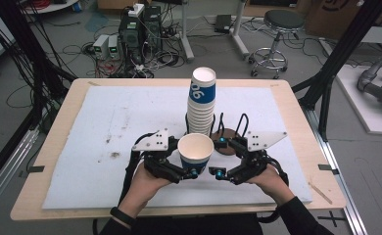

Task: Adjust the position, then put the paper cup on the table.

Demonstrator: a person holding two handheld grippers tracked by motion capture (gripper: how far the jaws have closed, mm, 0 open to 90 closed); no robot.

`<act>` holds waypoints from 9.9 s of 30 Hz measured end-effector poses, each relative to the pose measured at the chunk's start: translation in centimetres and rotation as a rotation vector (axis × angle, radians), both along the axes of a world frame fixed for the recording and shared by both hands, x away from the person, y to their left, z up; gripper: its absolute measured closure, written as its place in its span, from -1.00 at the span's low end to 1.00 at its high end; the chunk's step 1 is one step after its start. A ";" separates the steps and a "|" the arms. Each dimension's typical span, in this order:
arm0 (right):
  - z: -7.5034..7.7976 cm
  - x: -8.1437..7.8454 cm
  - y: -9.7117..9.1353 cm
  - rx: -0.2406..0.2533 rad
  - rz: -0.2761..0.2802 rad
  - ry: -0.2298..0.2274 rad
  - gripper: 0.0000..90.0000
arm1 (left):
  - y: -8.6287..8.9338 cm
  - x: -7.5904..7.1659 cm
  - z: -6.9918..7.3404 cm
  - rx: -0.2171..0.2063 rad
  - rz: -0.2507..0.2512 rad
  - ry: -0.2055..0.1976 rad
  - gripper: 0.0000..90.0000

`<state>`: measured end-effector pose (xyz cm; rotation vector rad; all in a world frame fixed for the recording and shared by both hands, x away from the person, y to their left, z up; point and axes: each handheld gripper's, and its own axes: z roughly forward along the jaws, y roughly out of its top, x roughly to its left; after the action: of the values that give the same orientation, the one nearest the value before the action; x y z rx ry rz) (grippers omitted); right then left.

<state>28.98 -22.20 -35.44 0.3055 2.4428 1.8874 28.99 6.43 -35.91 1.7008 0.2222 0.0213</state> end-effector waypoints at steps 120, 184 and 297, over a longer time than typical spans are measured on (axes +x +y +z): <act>-1.2 0.1 -1.6 -0.026 -0.183 -0.055 -0.55 | 3.0 -0.2 1.2 0.003 0.095 -0.066 -0.53; -0.7 1.1 -6.8 -0.069 -0.397 -0.136 -0.57 | 7.3 0.7 3.1 -0.046 0.271 -0.103 -0.54; -1.2 1.3 -8.1 -0.080 -0.488 -0.123 -0.57 | 16.2 9.8 -7.7 0.094 0.914 -0.009 -0.54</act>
<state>30.29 -30.31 -36.62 0.6846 2.1070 1.5478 38.77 22.66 -43.59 1.5604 0.9833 0.7215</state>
